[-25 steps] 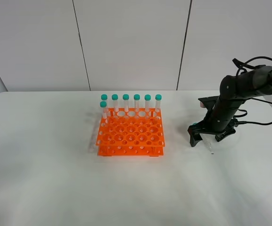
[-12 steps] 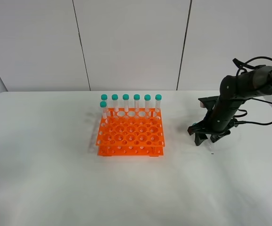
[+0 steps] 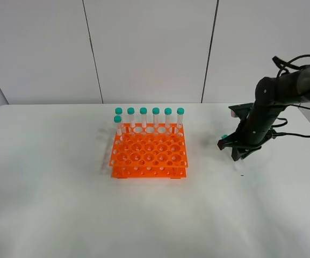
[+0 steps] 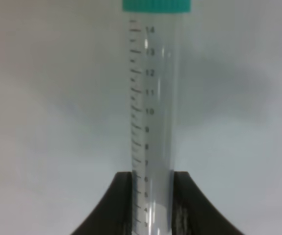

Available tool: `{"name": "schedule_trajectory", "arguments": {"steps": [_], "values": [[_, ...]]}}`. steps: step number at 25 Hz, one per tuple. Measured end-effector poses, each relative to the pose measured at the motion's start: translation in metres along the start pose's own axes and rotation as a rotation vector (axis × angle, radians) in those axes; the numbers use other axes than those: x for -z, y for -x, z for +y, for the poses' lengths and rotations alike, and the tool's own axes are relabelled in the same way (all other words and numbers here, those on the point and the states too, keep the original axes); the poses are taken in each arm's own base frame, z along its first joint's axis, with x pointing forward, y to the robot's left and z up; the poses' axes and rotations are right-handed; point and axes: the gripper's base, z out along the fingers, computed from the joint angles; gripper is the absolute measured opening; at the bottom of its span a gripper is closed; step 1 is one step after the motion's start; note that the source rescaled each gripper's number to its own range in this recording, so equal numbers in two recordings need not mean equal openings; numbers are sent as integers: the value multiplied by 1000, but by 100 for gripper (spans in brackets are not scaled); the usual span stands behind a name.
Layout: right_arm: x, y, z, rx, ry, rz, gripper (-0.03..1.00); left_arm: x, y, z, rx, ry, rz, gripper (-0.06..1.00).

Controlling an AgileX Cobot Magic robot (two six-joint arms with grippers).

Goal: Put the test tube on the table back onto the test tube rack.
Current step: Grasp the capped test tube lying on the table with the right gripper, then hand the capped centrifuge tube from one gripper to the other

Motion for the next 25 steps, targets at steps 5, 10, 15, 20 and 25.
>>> {"name": "schedule_trajectory", "arguments": {"steps": [5, 10, 15, 20, 25], "values": [[75, 6, 4, 11, 0, -105, 4, 0, 0, 0, 0, 0, 0, 88], [148, -4, 10, 48, 5, -227, 4, 0, 0, 0, 0, 0, 0, 88], [188, -16, 31, 189, 21, -325, 4, 0, 0, 0, 0, 0, 0, 88], [184, -43, 87, 387, 110, -330, 4, 0, 0, 0, 0, 0, 0, 88], [171, -67, 141, 564, 300, -296, 4, 0, 0, 0, 0, 0, 0, 88]]}}
